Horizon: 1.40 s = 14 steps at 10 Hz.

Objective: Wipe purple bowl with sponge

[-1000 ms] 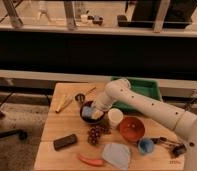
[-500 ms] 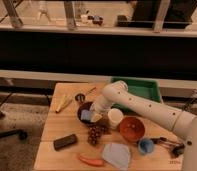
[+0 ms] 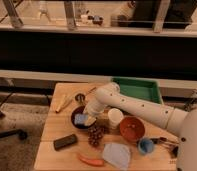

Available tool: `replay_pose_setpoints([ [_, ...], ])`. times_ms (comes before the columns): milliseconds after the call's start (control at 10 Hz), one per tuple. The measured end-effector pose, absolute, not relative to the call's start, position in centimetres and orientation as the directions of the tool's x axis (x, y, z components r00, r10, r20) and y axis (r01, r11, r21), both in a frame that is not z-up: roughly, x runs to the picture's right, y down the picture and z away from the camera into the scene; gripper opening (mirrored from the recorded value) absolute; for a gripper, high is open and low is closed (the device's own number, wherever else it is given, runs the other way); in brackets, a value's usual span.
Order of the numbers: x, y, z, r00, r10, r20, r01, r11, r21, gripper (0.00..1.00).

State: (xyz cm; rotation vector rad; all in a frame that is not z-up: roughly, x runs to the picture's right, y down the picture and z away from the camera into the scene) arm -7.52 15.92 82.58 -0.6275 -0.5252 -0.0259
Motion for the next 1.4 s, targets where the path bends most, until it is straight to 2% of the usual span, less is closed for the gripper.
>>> replay_pose_setpoints([
  [400,-10.5,14.7,82.1,0.86,0.108,0.499,0.203,0.825,-0.528,0.02],
  [900,-8.4,12.5,83.7,0.879,0.132,0.458,0.148,0.838,-0.525,0.02],
  [1400,-6.3,14.1,85.0,0.896,0.133,0.423,0.135,0.827,-0.546,0.02],
])
